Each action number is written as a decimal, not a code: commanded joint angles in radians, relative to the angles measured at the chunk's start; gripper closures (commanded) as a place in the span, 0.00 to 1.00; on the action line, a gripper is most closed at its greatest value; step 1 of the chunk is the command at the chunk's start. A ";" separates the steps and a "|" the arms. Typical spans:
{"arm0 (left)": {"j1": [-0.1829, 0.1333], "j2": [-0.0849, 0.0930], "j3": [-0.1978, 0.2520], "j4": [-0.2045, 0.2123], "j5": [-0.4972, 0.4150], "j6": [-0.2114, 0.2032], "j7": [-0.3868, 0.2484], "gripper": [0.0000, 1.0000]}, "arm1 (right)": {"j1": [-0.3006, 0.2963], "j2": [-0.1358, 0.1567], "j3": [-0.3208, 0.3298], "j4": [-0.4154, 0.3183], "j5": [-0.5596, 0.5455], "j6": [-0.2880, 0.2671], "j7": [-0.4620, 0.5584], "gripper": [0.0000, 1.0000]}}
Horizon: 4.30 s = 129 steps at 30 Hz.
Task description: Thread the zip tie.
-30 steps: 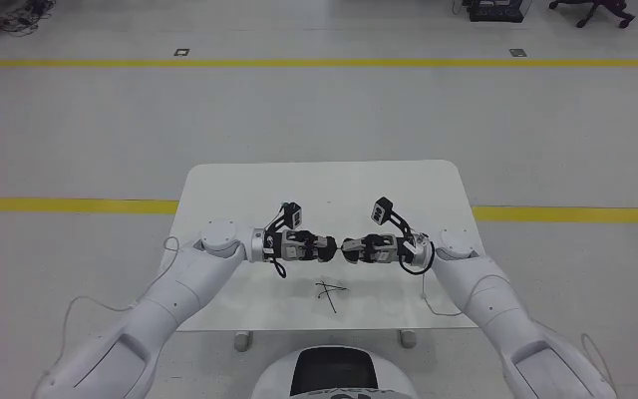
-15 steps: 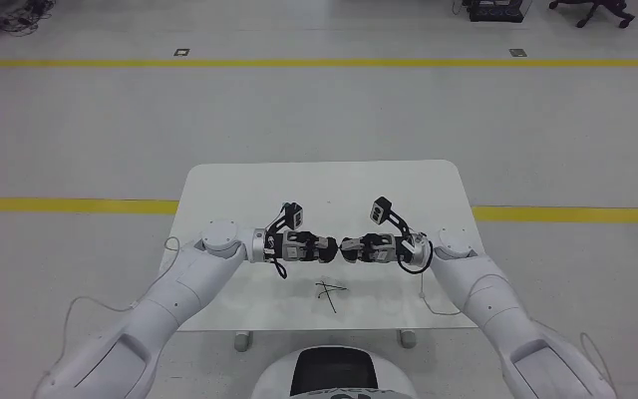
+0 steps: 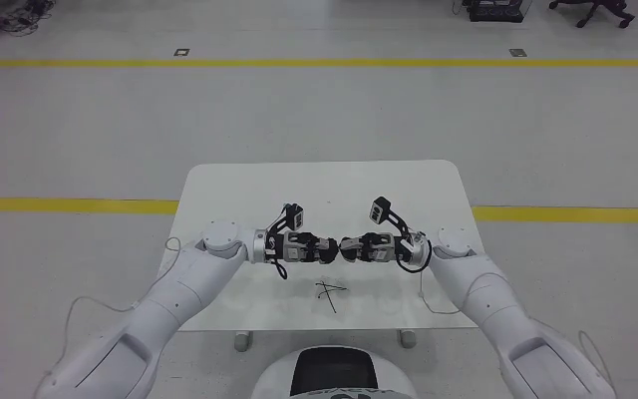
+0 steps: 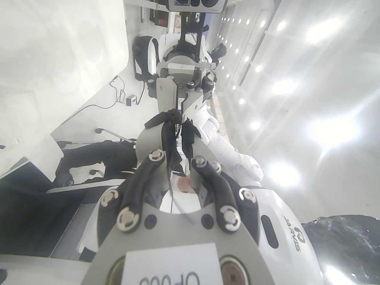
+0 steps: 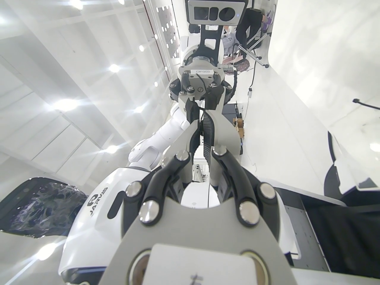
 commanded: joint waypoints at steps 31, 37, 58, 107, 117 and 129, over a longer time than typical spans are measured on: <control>-0.007 0.001 -0.020 0.051 0.043 -0.075 0.036 1.00 | -0.006 0.009 0.042 0.021 0.008 -0.012 -0.034 0.00; -0.005 0.007 -0.031 0.052 0.062 -0.081 0.043 1.00 | -0.010 0.013 0.049 0.012 0.006 -0.010 -0.032 0.00; 0.097 0.048 -0.201 -0.057 0.202 -0.183 0.032 1.00 | -0.010 0.013 0.049 0.012 0.006 -0.010 -0.032 0.00; 0.394 -0.051 -0.451 -0.312 0.414 -0.183 0.293 1.00 | -0.010 0.013 0.049 0.012 0.006 -0.010 -0.032 0.00; 0.444 0.000 -0.608 -0.310 0.452 -0.183 0.148 1.00 | -0.010 0.013 0.049 0.012 0.006 -0.010 -0.032 0.00; 0.438 0.008 -0.648 -0.256 0.366 -0.183 0.070 1.00 | -0.010 0.013 0.049 0.012 0.006 -0.010 -0.032 0.00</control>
